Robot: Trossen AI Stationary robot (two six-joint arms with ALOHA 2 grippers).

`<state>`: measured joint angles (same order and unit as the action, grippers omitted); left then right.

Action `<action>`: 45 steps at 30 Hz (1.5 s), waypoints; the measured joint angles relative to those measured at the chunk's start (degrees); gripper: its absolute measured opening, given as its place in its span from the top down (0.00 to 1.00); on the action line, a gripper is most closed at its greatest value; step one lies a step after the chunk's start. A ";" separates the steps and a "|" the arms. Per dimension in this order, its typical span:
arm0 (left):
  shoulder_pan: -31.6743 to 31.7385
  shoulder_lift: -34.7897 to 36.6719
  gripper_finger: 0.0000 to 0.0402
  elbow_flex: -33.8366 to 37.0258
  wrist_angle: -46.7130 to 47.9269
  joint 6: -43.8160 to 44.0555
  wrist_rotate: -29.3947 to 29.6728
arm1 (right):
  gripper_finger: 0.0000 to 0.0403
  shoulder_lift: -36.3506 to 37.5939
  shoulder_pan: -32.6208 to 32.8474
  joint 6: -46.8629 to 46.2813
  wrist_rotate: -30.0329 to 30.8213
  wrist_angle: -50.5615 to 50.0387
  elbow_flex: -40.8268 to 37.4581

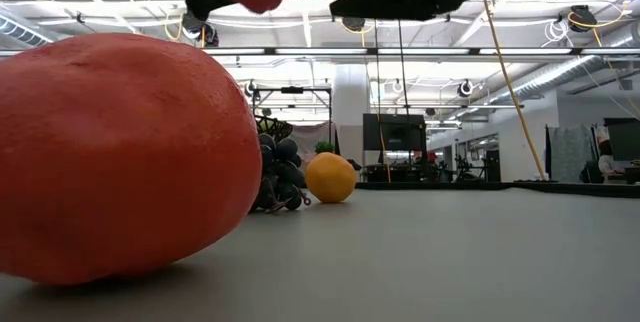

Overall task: Build produce basket
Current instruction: Put the red tomato into the wire basket

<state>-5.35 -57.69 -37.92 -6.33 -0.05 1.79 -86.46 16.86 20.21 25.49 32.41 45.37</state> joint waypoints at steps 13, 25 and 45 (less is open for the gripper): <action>-1.91 0.06 0.22 0.06 -8.88 -37.18 3.90 | 0.01 0.07 0.10 -5.99 -0.02 -2.90 0.06; -1.78 0.04 0.20 0.06 -13.72 -43.53 7.95 | 0.01 0.08 0.16 -15.19 -0.20 -6.13 0.09; -1.74 0.82 0.21 0.10 -17.49 -3.82 16.50 | 0.01 0.09 -0.05 -7.67 1.38 -6.13 0.11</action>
<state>-7.09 -56.86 -37.82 -23.82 -3.87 18.29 -86.37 16.81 12.54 26.87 26.27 45.47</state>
